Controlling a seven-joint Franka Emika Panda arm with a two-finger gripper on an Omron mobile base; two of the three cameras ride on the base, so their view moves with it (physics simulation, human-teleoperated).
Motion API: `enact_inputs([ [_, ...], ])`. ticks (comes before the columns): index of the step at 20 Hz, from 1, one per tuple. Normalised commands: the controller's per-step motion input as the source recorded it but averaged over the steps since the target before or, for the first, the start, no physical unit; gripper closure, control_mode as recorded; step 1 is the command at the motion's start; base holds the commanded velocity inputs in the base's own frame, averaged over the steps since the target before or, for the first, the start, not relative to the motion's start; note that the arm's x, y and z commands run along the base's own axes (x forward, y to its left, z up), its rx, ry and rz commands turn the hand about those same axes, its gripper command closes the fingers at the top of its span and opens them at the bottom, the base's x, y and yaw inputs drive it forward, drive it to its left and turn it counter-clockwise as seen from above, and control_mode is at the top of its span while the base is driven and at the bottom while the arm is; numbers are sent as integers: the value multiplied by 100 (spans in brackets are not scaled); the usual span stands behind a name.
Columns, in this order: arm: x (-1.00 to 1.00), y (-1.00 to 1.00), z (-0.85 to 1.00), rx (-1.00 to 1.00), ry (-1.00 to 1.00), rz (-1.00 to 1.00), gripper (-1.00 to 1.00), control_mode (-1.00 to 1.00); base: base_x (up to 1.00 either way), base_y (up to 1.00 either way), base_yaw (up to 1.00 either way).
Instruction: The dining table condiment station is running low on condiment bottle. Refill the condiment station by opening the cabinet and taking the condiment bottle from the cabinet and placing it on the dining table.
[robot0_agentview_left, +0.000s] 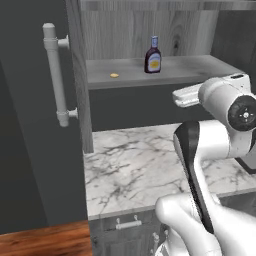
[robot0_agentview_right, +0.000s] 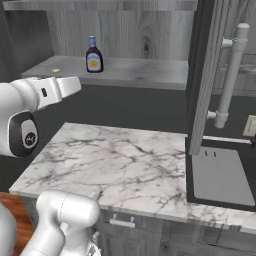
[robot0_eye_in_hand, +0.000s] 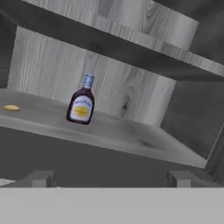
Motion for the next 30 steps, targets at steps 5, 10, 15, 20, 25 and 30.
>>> enact_inputs([
  [5, 18, 4, 72, 23, 1, 15, -100, -100, 0, 0, 0],
  [10, 13, 19, 5, 0, 6, 0, -100, -100, 0, 0, 0],
  [15, 16, 19, -1, 0, 2, 0, -100, -100, 0, 0, 0],
  [20, 31, 9, -6, 0, 0, 0, -100, -100, 0, 0, 0],
  [25, 55, 13, 0, 0, 1, 0, -100, -100, 0, 0, 0],
  [30, 70, 20, 4, 1, 2, 0, -100, -100, 0, 0, 0],
])
